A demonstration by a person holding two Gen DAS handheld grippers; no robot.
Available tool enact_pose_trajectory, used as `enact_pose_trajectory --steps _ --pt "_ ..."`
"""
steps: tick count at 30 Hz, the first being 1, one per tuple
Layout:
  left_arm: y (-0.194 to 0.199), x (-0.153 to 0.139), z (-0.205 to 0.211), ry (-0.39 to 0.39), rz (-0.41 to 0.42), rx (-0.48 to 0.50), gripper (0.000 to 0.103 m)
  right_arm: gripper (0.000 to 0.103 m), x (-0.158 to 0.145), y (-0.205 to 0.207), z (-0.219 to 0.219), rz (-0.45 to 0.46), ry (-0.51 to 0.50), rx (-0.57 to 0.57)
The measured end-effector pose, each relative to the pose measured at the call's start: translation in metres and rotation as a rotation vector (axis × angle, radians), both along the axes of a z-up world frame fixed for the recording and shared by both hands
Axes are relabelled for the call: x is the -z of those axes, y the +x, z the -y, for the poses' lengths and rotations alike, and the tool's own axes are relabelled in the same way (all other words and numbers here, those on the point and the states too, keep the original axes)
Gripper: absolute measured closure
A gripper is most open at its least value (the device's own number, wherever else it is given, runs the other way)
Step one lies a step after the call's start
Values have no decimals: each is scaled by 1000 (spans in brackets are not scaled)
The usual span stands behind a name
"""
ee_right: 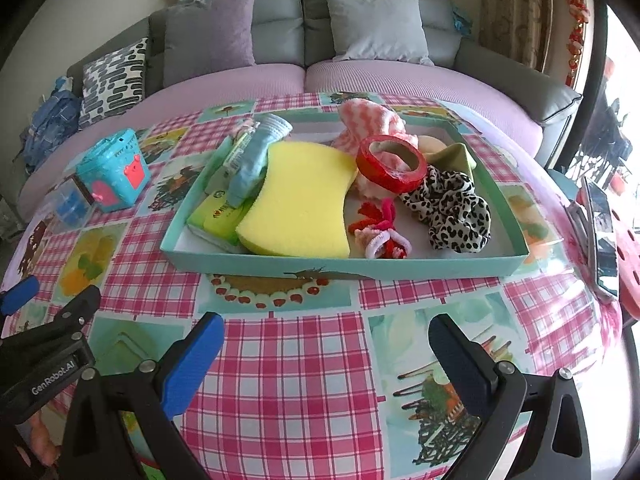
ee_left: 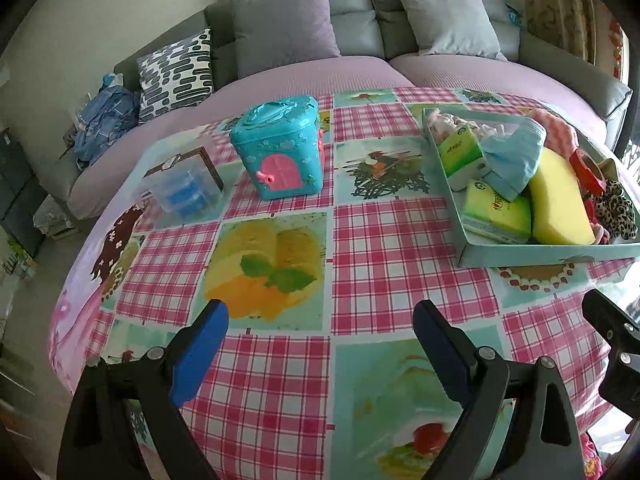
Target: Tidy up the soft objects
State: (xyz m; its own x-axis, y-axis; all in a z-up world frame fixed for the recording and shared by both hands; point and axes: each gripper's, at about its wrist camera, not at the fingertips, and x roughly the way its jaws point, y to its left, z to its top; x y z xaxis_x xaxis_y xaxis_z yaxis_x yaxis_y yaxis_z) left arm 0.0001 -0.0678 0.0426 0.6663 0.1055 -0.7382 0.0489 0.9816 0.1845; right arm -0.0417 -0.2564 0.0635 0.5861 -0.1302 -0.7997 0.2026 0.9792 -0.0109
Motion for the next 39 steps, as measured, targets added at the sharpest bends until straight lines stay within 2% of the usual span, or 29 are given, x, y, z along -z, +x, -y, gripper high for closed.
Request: enact_pose_trajectory --steps 39 --pt "-2 0 5 8 3 14 9 0 5 2 0 -26 -19 5"
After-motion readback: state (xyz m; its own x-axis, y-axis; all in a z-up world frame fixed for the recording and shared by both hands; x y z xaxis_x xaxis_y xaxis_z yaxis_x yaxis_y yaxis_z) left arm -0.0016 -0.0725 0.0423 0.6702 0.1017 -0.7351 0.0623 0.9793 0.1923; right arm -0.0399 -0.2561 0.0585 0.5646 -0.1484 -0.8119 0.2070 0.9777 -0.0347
